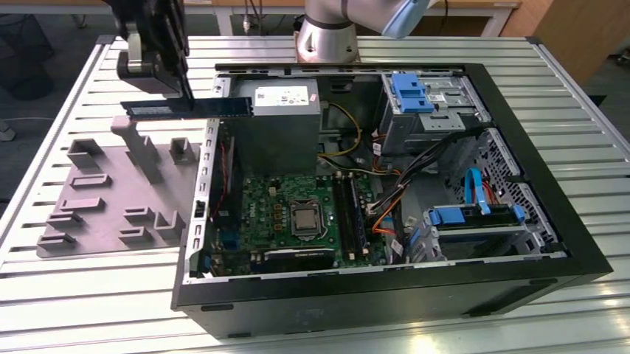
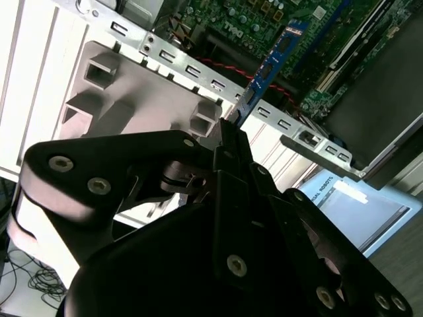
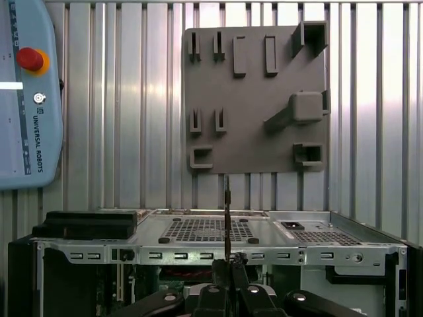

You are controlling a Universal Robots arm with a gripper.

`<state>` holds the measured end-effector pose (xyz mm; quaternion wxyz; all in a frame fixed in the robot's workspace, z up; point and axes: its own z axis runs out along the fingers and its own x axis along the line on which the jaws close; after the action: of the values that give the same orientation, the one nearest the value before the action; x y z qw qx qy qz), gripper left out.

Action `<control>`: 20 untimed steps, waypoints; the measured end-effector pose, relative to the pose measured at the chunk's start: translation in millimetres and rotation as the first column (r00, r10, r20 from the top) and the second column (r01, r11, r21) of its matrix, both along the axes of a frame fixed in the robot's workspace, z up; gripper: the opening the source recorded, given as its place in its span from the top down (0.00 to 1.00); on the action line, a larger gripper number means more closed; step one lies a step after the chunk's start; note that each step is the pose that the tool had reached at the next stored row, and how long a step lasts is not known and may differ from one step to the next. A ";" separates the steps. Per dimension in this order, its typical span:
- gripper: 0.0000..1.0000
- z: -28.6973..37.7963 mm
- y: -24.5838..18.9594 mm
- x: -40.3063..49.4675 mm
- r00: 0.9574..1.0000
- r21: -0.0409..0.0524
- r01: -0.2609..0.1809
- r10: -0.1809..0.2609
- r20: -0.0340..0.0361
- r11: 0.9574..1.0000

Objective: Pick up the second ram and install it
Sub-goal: 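Pick up the second ram and move it above second insertion slot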

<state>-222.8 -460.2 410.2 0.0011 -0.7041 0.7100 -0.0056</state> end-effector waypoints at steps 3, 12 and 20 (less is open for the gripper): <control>0.86 0.0 0.0 3.9 1.000 0.000 0.000 0.000 0.000 1.000; 0.86 0.0 0.0 13.3 1.000 0.000 0.000 0.000 0.000 1.000; 0.86 -0.1 0.0 26.9 1.000 0.000 0.000 0.000 0.000 1.000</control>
<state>-195.9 -460.2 410.1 0.0011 -0.7042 0.7100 -0.0056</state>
